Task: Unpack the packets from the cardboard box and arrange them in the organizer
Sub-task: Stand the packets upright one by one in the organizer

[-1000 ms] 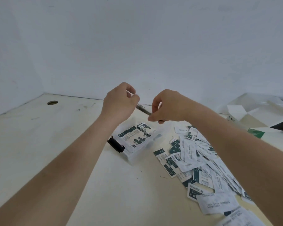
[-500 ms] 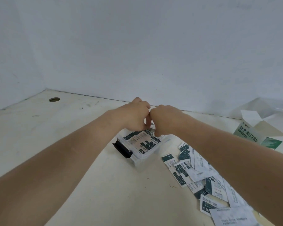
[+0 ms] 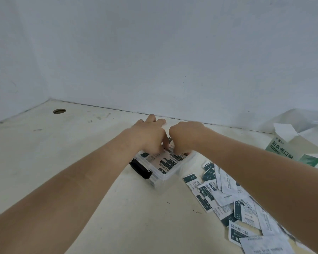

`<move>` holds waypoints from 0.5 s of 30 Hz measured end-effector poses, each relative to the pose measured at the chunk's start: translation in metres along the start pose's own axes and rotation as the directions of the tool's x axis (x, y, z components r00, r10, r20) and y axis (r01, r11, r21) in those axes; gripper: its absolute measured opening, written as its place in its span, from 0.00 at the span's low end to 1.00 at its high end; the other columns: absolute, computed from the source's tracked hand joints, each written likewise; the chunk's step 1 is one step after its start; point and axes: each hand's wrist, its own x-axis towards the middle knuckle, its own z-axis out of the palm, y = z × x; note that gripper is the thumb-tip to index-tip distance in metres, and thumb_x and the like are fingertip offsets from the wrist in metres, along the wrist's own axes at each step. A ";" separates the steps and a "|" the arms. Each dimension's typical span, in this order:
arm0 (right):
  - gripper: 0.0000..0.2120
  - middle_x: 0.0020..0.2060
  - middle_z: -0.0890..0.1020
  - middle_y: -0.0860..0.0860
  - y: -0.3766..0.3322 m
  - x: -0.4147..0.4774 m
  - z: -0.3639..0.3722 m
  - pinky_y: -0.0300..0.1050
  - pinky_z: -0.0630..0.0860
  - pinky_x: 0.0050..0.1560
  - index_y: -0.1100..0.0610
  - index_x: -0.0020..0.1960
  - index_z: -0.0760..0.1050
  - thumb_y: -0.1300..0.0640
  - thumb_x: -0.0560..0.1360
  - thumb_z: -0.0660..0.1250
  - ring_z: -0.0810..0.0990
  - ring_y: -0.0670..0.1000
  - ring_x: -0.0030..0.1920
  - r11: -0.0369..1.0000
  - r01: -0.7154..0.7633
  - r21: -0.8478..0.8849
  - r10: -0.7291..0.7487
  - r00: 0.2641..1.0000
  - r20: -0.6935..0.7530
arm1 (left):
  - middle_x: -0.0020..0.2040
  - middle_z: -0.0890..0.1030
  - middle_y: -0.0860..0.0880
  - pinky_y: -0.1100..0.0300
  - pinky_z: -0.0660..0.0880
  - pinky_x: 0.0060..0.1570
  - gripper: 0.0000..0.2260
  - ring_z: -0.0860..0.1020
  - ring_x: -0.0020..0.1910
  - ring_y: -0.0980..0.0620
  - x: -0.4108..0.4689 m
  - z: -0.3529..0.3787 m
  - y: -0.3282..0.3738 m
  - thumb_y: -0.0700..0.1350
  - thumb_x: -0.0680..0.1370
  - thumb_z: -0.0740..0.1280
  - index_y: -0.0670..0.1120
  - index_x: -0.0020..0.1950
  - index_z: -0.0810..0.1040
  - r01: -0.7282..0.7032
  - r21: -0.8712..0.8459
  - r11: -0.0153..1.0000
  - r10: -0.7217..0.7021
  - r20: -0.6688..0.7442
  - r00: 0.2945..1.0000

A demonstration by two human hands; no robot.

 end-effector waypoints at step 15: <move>0.15 0.34 0.68 0.51 0.000 -0.001 -0.016 0.39 0.69 0.35 0.63 0.66 0.70 0.64 0.81 0.57 0.67 0.47 0.31 0.990 0.045 0.136 -0.091 0.933 0.350 | 0.72 0.63 0.50 0.51 0.63 0.63 0.14 0.57 0.69 0.47 -0.001 -0.002 0.000 0.53 0.75 0.64 0.63 0.60 0.78 0.008 0.015 1.000 -0.008 -0.022 1.000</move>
